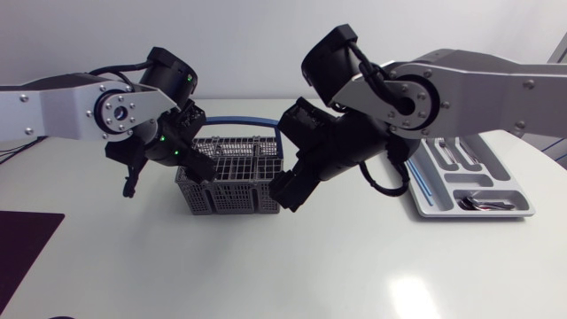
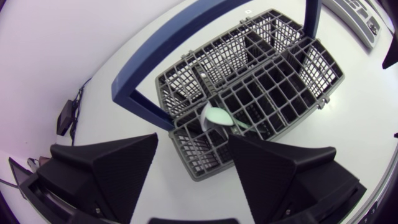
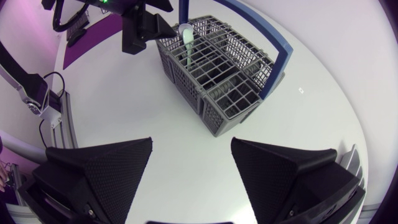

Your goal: Unload the cutlery basket into the drawer organizer.

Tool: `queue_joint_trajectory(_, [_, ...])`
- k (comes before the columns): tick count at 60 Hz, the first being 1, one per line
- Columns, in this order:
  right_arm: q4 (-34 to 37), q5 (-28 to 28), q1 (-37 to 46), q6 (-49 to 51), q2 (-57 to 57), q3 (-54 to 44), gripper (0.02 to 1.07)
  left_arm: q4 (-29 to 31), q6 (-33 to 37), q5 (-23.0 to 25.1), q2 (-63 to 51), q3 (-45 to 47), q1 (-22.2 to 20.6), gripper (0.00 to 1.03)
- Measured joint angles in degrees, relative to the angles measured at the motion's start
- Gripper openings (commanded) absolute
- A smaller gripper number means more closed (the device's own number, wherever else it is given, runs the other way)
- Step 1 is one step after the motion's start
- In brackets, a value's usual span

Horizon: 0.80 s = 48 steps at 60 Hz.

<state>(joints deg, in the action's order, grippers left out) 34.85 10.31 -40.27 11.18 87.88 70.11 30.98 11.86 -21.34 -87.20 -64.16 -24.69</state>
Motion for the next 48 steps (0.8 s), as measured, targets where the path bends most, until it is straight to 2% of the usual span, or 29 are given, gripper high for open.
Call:
queue_joint_trajectory(39, [-0.87,0.39,1.40,1.09,-0.66,-1.88,0.94,0.02,1.22,-1.29,-5.92,-3.65,-0.20,0.46])
queue_joint_trajectory(44, [-1.20,0.39,1.40,1.09,-0.66,-1.88,0.94,0.04,1.51,-1.29,-6.29,-4.02,-0.42,0.32])
queue_joint_trajectory(48, [-1.60,0.39,1.40,1.36,-0.66,-1.90,0.94,0.02,1.51,-1.27,-6.32,-4.26,-0.76,0.29])
